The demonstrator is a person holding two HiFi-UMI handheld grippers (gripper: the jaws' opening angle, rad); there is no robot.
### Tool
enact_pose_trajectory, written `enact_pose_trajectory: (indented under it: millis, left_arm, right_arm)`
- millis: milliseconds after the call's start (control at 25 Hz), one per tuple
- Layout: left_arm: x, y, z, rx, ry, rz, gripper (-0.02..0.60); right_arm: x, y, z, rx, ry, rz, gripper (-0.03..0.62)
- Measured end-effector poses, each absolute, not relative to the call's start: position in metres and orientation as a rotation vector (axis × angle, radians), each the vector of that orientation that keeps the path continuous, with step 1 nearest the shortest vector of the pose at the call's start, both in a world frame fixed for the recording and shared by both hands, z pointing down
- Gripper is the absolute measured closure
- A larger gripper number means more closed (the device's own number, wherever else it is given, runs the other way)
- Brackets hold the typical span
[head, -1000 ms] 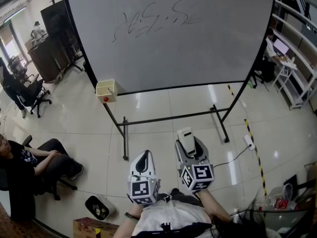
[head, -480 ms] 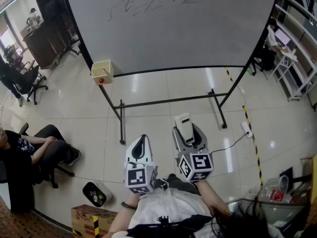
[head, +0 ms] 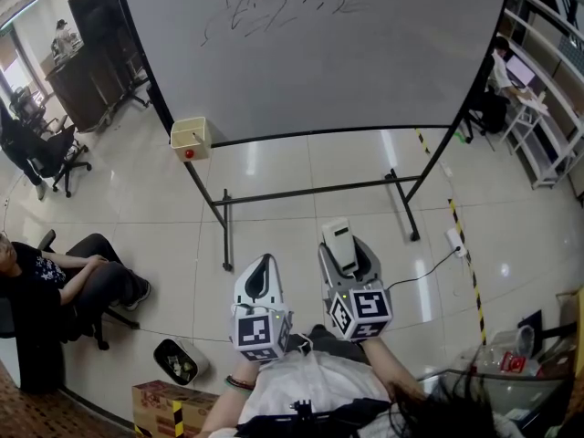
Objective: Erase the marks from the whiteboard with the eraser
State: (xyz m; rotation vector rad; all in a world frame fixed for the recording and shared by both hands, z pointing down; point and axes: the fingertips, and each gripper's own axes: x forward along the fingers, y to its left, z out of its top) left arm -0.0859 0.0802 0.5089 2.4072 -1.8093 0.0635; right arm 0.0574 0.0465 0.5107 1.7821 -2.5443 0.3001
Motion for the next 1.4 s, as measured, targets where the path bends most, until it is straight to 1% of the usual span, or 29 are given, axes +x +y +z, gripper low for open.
enact_pose_trajectory:
  millis: [400, 560, 760, 880, 1120, 1280, 1400]
  left_arm:
    - [-0.068, 0.062, 0.515, 2.4, -1.802, 0.072, 0.586]
    - [-0.054, 0.044, 0.508, 2.413, -1.814, 0.057, 0.586]
    - [-0.06, 0.03, 0.516, 2.347, -1.889, 0.075, 0.586]
    - [-0.071, 0.019, 0.519, 2.297, -1.931, 0.083, 0.586]
    - [-0.098, -0.026, 0.516, 2.257, -1.992, 0.079, 0.586]
    - [-0.125, -0.074, 0.515, 2.262, -2.004, 0.067, 0.586]
    - [-0.155, -0.116, 0.503, 2.268, -2.022, 0.034, 0.586]
  right_arm:
    - [0.075, 0.029, 0.515, 1.782, -2.541, 0.307, 0.312]
    - [0.091, 0.005, 0.511, 1.794, -2.559, 0.307, 0.312]
    - [0.091, -0.044, 0.498, 1.766, -2.625, 0.279, 0.313]
    - [0.085, -0.088, 0.467, 1.759, -2.693, 0.196, 0.313]
    - [0.066, -0.197, 0.377, 1.791, -2.823, -0.048, 0.313]
    - [0.04, -0.278, 0.317, 1.822, -2.802, -0.295, 0.312]
    - [0.027, -0.34, 0.286, 1.893, -2.737, -0.344, 0.313]
